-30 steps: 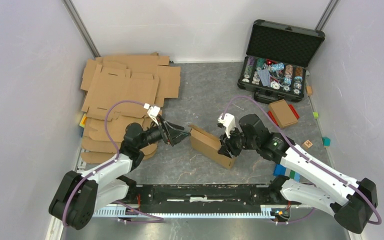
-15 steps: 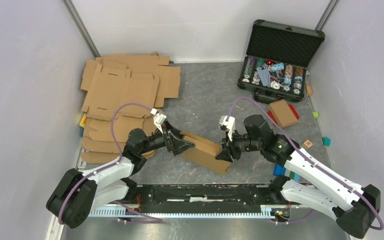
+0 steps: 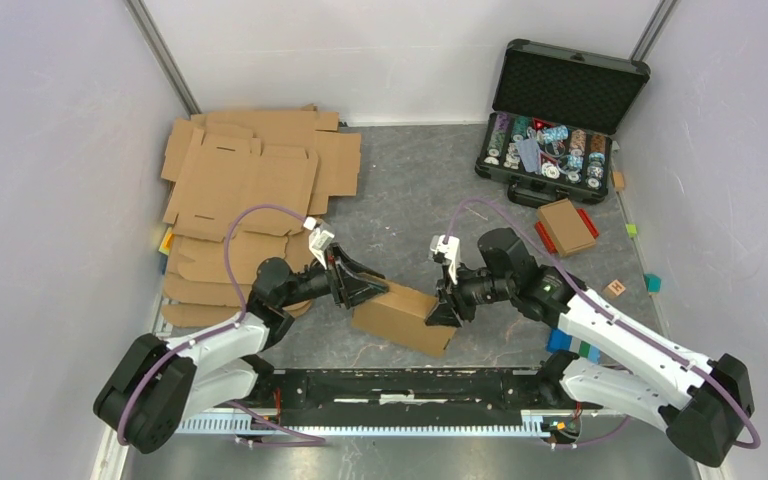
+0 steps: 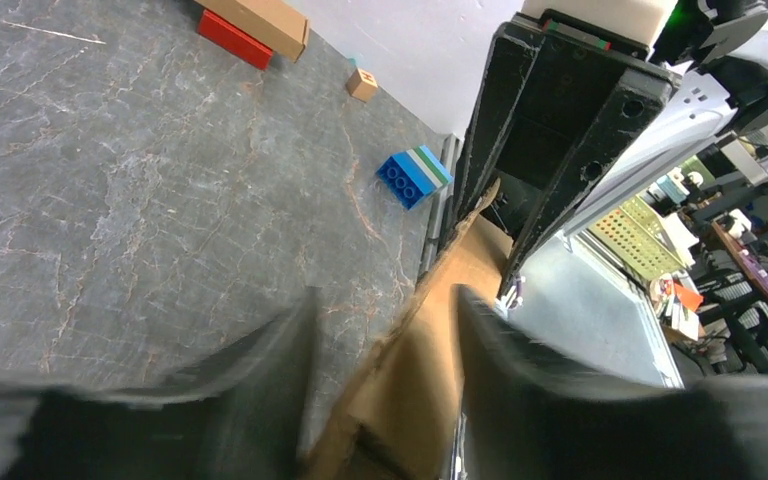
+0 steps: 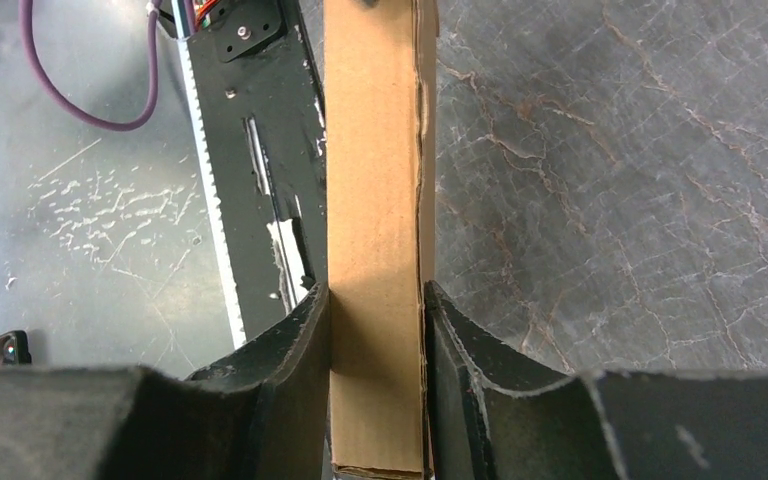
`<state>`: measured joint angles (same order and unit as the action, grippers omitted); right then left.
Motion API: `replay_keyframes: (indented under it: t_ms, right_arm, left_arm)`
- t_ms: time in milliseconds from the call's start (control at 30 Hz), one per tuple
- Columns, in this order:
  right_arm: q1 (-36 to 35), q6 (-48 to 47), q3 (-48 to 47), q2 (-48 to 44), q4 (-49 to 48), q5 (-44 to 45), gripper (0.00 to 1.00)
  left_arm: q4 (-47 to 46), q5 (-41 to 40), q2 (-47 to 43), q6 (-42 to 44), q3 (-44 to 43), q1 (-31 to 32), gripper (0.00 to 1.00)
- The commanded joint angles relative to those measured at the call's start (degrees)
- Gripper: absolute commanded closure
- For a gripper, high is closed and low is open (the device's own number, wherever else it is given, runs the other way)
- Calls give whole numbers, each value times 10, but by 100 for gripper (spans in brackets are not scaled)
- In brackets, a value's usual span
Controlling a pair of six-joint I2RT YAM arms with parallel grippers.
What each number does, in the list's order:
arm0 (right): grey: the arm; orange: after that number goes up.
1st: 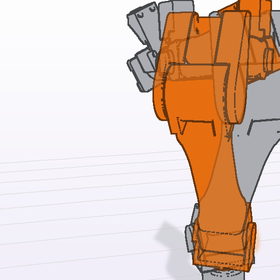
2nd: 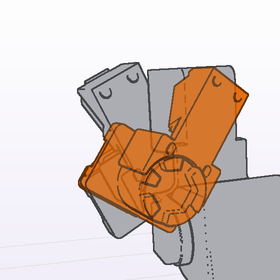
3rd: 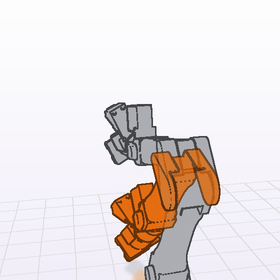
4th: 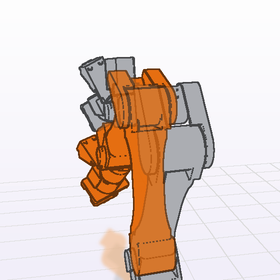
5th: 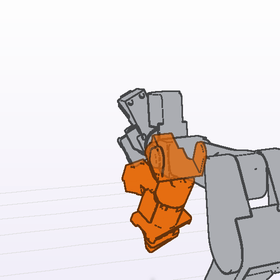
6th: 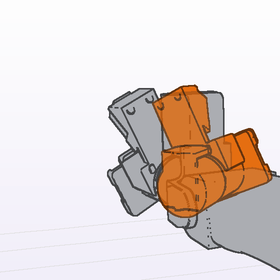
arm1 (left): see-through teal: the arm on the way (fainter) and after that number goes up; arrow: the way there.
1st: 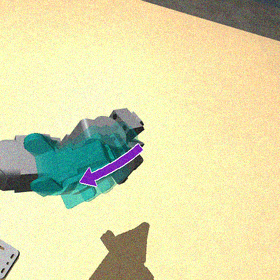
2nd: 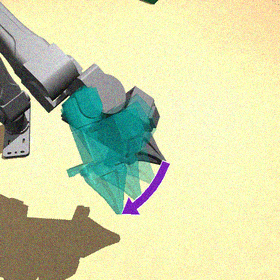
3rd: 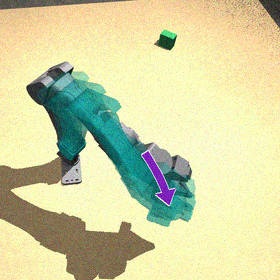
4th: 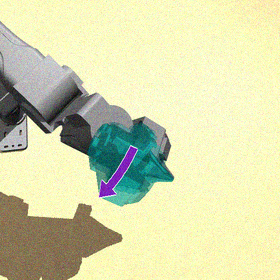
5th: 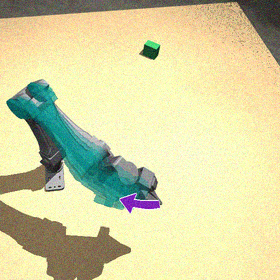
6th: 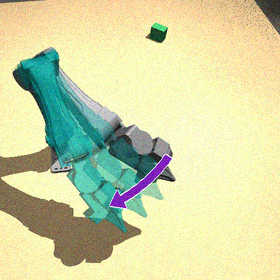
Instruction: Fold the paper box
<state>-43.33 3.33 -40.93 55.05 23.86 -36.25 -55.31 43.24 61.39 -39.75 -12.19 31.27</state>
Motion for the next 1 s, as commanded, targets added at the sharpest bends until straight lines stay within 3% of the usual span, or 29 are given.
replay_keyframes:
  t_ms: [0,67,167,300,500,700,967]
  right_arm:
    - [6,2,-1,6,-61,37,65]
    - [7,-1,-3,10,-58,47,65]
    - [16,-2,-6,18,-52,40,66]
    - [37,19,8,10,-88,-38,66]
    - [63,30,5,5,-90,-83,67]
    - [74,18,-8,-25,-49,-70,67]
    - [94,16,6,-52,-30,-74,69]
  left_arm:
    - [-6,18,-9,6,-17,13,31]
    - [-30,28,-3,-4,-14,17,12]
    - [-59,39,6,-8,-9,24,5]
    - [-67,48,13,9,-12,47,5]
    - [-22,39,2,37,-21,62,6]
    - [61,20,-38,53,-35,59,5]
    - [83,-3,-78,54,-27,54,2]
